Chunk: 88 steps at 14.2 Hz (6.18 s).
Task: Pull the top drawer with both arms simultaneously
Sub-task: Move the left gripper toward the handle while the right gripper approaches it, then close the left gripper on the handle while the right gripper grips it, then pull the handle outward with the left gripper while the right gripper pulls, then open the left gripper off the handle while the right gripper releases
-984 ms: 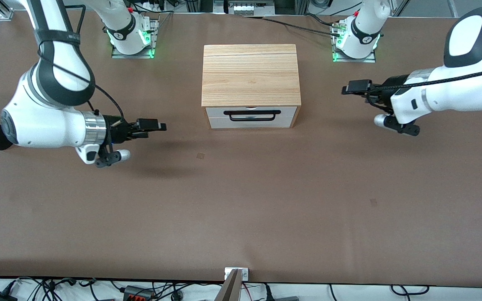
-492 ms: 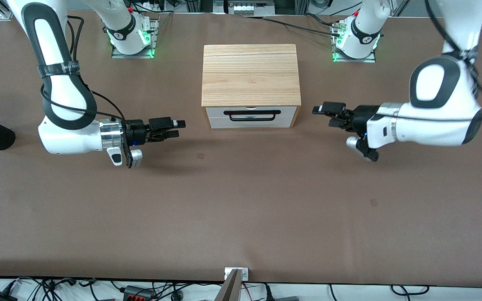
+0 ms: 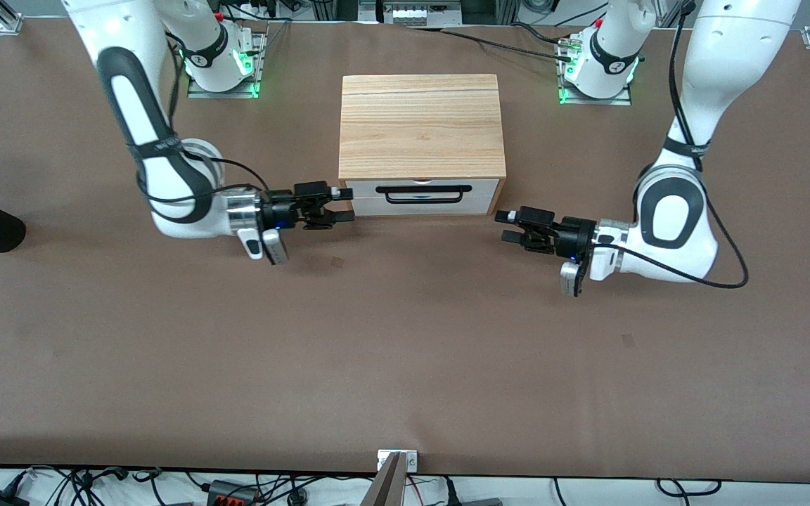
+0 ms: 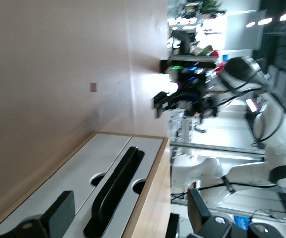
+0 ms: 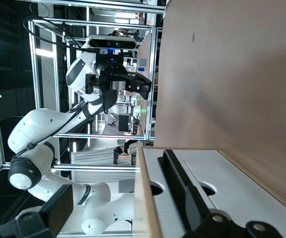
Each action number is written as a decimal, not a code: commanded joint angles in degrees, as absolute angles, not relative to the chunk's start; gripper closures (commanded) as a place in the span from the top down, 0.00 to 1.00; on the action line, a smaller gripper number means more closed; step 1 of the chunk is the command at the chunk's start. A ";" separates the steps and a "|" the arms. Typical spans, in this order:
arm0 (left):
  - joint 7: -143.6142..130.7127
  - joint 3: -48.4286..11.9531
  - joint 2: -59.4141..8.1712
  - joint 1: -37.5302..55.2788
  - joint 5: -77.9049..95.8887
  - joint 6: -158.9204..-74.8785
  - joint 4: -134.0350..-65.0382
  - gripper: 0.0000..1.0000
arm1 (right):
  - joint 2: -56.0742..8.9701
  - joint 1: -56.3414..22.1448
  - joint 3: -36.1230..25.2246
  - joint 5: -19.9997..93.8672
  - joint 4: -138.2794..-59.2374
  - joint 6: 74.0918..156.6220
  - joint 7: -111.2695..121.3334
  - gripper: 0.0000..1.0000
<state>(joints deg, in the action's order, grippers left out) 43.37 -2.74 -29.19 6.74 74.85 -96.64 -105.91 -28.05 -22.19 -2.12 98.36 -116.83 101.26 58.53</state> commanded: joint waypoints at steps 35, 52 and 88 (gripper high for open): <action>66.62 -3.34 -35.07 13.10 96.94 -93.25 -120.85 0.16 | -37.18 -29.79 -2.73 98.97 -111.18 101.51 60.03 0.16; 65.48 -2.90 -38.31 12.48 96.94 -93.16 -114.09 0.01 | -41.82 -28.65 -2.81 99.49 -102.94 101.87 59.85 0.11; 27.02 -0.53 -38.42 4.04 62.52 -92.81 -85.53 1.00 | -48.09 -24.26 -7.02 87.22 -83.15 101.60 41.08 1.00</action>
